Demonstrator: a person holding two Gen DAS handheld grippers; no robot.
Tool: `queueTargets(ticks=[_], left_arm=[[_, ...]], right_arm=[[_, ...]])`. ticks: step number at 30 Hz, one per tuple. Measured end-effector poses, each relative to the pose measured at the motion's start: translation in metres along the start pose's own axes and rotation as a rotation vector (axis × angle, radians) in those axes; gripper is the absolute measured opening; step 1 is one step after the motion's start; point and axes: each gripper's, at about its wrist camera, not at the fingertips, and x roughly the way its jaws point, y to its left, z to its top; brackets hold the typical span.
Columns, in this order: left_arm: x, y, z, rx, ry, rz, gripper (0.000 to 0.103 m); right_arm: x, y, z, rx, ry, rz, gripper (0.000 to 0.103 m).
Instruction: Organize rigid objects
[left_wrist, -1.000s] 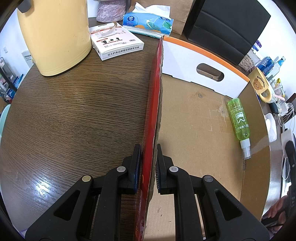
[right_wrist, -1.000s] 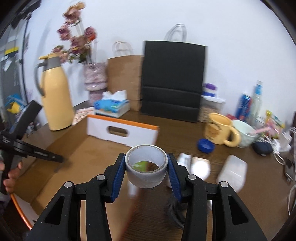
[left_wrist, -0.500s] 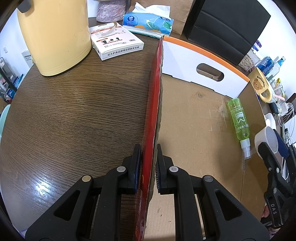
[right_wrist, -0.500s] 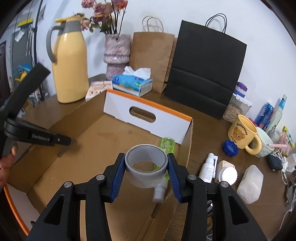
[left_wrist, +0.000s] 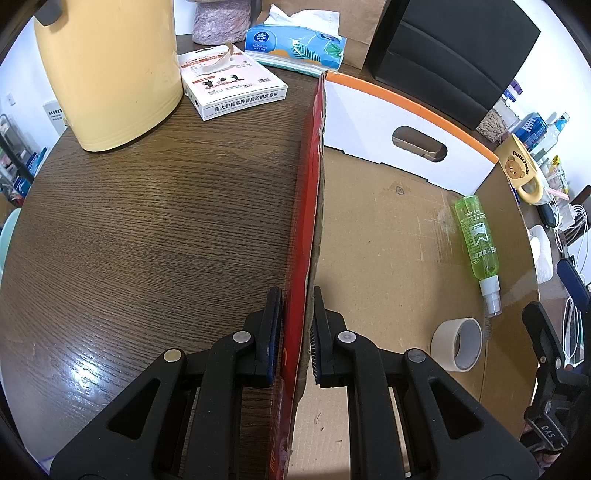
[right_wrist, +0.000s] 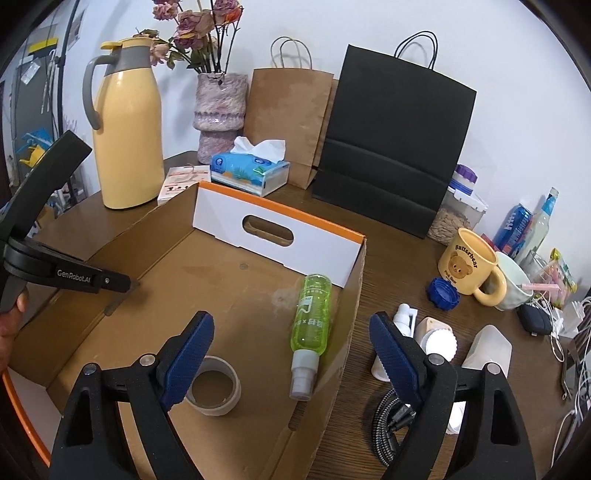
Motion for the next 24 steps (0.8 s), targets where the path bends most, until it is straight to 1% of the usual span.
queueTargets(ticks=[5,8,11,14,18,24], left_arm=[[0.000,0.000,0.000,0.000,0.000,0.000,0.010],[0.000,0.000,0.000,0.000,0.000,0.000,0.010],[0.000,0.000,0.000,0.000,0.000,0.000,0.010],[0.000,0.000,0.000,0.000,0.000,0.000,0.010],[0.000,0.000,0.000,0.000,0.000,0.000,0.010],[0.000,0.000,0.000,0.000,0.000,0.000,0.010]], right_arm=[[0.000,-0.002,0.000,0.014,-0.008,-0.003,0.090],[-0.004,-0.006,0.000,0.035,-0.031,-0.005,0.090],[-0.009,-0.015,-0.001,0.065,-0.057,-0.025,0.090],[-0.015,-0.029,-0.004,0.106,-0.075,-0.058,0.090],[-0.022,-0.052,-0.013,0.161,-0.086,-0.122,0.090],[-0.028,-0.087,-0.037,0.237,-0.057,-0.214,0.090]])
